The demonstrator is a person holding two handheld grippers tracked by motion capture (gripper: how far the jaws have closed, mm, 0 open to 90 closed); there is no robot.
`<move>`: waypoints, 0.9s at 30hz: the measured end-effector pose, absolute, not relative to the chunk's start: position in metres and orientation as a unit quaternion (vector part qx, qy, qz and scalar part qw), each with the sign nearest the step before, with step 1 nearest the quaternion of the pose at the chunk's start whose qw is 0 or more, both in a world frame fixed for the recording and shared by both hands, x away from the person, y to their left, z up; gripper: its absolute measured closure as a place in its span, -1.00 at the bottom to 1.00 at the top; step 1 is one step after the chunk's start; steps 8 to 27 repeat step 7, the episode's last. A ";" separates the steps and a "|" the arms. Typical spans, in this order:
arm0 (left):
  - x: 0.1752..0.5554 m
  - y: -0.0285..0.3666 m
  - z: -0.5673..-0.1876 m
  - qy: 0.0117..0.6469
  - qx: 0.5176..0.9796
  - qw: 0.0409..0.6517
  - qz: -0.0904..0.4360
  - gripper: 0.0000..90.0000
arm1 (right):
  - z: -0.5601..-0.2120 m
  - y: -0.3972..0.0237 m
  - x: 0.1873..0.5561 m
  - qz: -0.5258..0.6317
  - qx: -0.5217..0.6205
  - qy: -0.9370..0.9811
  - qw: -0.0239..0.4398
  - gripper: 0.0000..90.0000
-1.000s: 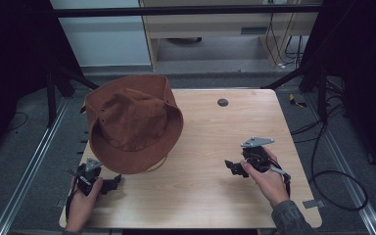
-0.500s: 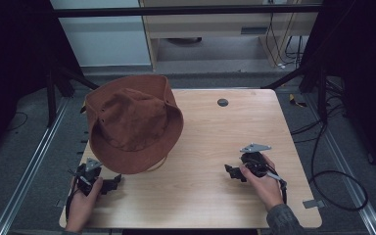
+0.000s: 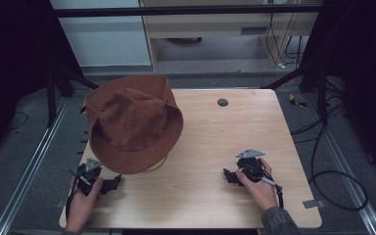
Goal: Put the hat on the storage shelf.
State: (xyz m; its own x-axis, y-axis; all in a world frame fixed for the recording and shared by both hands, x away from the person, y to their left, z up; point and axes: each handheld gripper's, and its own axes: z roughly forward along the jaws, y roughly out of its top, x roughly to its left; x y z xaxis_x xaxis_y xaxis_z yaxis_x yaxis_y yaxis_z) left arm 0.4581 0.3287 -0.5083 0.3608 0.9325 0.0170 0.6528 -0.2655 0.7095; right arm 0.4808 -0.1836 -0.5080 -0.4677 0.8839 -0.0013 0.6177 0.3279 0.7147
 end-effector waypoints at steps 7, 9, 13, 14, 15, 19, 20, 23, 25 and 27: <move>0.458 0.328 -0.508 0.520 0.763 0.312 0.224 -1.00 | -0.512 -0.182 0.478 0.345 0.477 0.781 0.211 -0.80; 0.458 0.328 -0.508 0.520 0.763 0.312 0.224 -1.00 | -0.512 -0.182 0.478 0.345 0.477 0.781 0.211 -0.80; 0.458 0.328 -0.508 0.520 0.763 0.312 0.224 -1.00 | -0.512 -0.182 0.478 0.345 0.477 0.781 0.211 -0.80; 0.458 0.328 -0.508 0.520 0.763 0.312 0.224 -1.00 | -0.512 -0.182 0.478 0.345 0.477 0.781 0.211 -0.80; 0.458 0.328 -0.508 0.520 0.763 0.312 0.224 -1.00 | -0.512 -0.182 0.478 0.345 0.477 0.781 0.211 -0.80; 0.458 0.328 -0.508 0.520 0.763 0.312 0.224 -1.00 | -0.512 -0.182 0.478 0.345 0.477 0.781 0.211 -0.80; 0.458 0.328 -0.508 0.520 0.763 0.312 0.224 -1.00 | -0.512 -0.182 0.478 0.345 0.477 0.781 0.211 -0.80; 0.458 0.328 -0.508 0.520 0.763 0.312 0.224 -1.00 | -0.512 -0.182 0.478 0.345 0.477 0.781 0.211 -0.80; 0.458 0.328 -0.508 0.520 0.763 0.312 0.224 -1.00 | -0.512 -0.182 0.478 0.345 0.477 0.781 0.211 -0.80; 0.458 0.328 -0.508 0.520 0.763 0.312 0.224 -1.00 | -0.512 -0.182 0.478 0.345 0.477 0.781 0.211 -0.80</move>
